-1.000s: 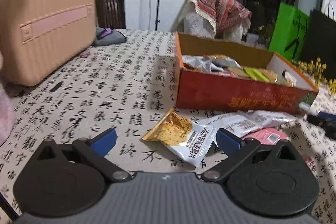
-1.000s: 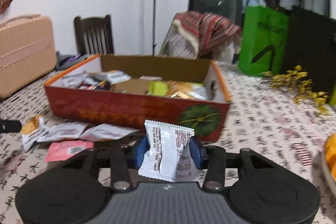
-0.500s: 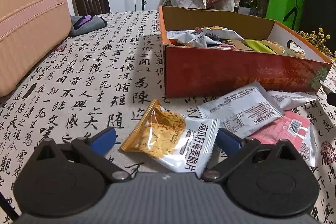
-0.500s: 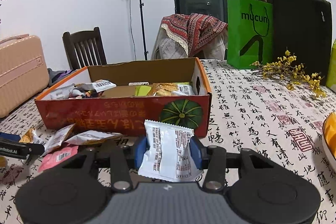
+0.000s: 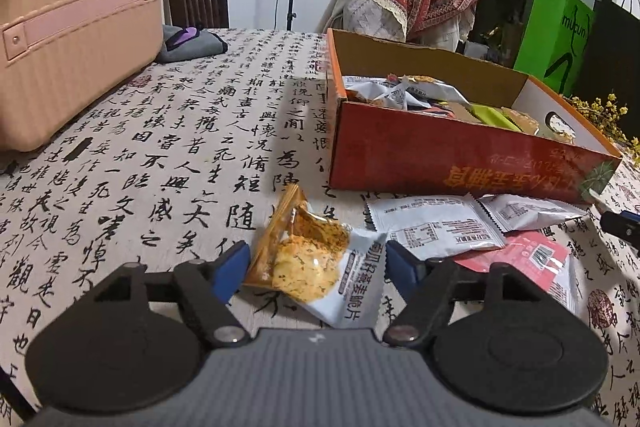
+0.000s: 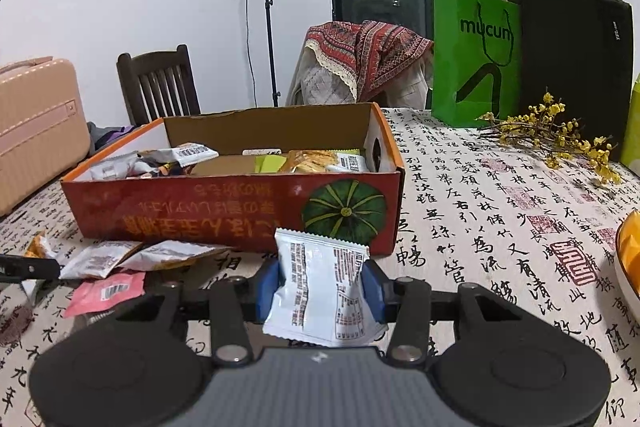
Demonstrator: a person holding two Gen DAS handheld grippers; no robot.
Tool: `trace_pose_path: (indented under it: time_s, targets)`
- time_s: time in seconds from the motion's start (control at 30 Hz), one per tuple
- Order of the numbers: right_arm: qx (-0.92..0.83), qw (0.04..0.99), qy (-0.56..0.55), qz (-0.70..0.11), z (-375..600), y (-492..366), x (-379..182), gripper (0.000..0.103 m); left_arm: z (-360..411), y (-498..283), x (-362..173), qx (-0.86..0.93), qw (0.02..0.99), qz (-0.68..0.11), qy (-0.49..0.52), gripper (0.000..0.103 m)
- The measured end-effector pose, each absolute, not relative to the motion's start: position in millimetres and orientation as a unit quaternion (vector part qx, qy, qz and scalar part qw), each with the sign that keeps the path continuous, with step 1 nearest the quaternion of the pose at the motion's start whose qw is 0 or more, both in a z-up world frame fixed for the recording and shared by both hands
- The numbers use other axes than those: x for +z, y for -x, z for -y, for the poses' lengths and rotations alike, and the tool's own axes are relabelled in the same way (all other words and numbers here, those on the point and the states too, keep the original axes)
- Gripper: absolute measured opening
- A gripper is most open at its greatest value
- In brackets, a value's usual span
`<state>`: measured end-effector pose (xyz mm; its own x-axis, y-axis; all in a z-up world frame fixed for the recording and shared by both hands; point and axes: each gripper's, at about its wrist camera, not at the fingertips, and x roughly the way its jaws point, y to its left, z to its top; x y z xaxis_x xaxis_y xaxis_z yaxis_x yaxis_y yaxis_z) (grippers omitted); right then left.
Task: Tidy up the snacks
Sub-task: 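Lower both packets into the cardboard box and open both tools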
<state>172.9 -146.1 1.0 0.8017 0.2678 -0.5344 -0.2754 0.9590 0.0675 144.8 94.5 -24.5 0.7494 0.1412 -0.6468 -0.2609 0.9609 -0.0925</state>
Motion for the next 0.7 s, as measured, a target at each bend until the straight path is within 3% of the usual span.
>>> trace_pose_path:
  time_s: [0.33, 0.7]
  targets:
    - [0.150, 0.954, -0.015, -0.257, 155.4, -165.3, 10.4, 0.045, -81.9, -131.6, 13.2, 0.092, 0.955, -0.271, 0.076, 0.069]
    - [0.165, 0.968, 0.003, -0.188, 157.8, -178.5, 69.7, 0.045, -44.7, -175.7, 60.8, 0.048, 0.973, -0.218, 0.060, 0.069]
